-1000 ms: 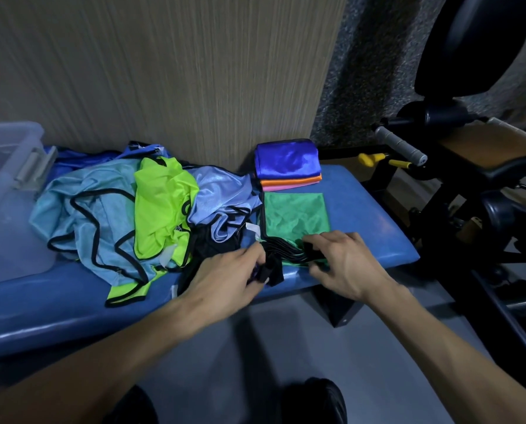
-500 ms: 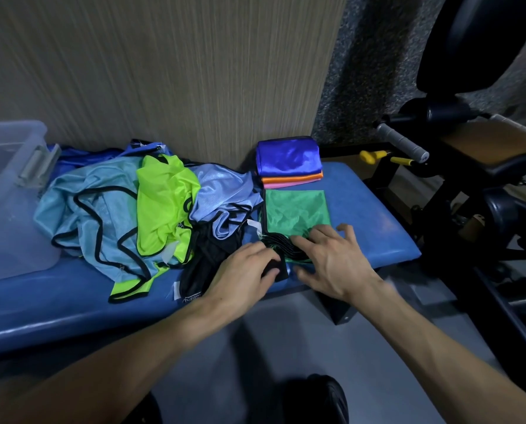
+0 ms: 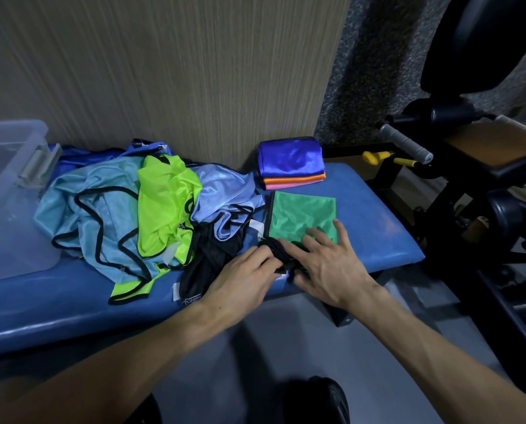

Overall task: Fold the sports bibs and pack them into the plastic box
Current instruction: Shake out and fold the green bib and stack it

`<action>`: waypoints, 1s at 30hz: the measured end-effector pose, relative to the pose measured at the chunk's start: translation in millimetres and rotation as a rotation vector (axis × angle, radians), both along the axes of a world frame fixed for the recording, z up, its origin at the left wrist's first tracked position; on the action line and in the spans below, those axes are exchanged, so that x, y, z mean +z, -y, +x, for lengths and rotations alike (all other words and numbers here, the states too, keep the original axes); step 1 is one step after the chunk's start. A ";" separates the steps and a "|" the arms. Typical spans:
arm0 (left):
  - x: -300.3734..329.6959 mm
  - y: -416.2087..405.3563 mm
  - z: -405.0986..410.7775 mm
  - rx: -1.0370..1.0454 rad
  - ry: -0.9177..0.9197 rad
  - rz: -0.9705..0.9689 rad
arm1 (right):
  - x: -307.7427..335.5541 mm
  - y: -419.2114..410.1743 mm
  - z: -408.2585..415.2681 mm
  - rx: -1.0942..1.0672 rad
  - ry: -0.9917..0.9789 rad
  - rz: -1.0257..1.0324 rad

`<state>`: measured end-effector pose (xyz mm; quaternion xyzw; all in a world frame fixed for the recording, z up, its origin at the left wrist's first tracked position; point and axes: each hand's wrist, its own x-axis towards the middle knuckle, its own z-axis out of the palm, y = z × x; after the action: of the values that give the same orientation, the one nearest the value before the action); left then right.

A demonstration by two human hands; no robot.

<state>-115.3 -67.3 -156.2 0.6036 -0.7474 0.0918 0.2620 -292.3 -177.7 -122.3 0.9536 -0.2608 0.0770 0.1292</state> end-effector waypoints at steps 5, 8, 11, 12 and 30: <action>31.3 -4.0 19.8 -0.080 0.086 -0.026 | -9.4 1.3 3.1 0.040 0.033 -0.054; 44.0 6.8 29.7 -0.177 0.018 0.210 | -11.5 0.3 5.6 0.059 0.029 -0.084; 53.0 18.0 29.4 -0.111 -0.101 0.438 | -9.9 0.7 6.4 0.065 0.029 -0.075; 55.2 23.0 29.3 -0.082 -0.149 0.446 | -9.1 0.6 6.3 0.059 0.015 -0.076; 32.4 63.3 35.9 0.039 -0.421 0.285 | -10.8 26.6 -43.9 0.061 0.213 0.394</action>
<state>-79.4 -130.5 -123.9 0.6544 -0.6701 -0.1371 0.3223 -336.3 -204.3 -133.1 0.9543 -0.2541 0.1286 -0.0902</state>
